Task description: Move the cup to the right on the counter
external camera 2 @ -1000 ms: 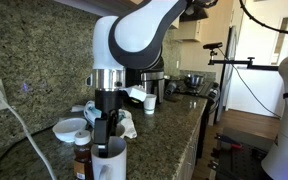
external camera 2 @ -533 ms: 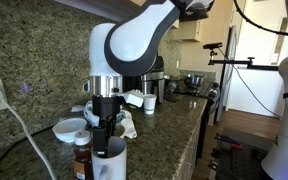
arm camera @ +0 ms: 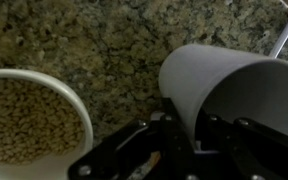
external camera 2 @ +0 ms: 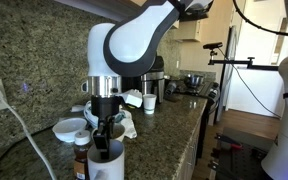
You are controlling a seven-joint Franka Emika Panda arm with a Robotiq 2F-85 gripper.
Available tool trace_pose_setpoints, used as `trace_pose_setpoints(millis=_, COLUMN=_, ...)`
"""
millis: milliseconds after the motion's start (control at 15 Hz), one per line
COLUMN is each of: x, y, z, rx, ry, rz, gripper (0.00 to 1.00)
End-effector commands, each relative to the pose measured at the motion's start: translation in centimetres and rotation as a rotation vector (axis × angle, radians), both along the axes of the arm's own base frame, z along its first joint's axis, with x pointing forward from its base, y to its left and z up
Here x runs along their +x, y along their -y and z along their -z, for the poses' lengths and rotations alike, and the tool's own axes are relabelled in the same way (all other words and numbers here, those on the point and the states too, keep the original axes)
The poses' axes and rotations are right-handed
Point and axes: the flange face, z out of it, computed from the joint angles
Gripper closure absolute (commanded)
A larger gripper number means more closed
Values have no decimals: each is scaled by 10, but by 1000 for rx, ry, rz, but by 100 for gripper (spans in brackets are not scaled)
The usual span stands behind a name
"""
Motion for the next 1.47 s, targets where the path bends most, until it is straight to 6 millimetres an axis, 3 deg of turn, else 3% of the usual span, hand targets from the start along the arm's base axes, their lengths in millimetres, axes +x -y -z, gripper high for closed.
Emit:
trace_pose_setpoints(millis=0, x=3, y=-2, z=-3, rx=-3, ry=-10, rz=-24, gripper=100)
trace_pose_setpoints(millis=467, x=8, y=4, z=-9, rx=-23, ry=-19, rz=-9, gripper=97)
trace_pose_setpoints(millis=800, x=14, y=14, z=-25, rx=-41, ry=-29, rz=5, gripper=97)
trace_pose_setpoints(millis=1400, x=29, y=40, z=-86, rx=-68, ry=-48, rz=82, gripper=97)
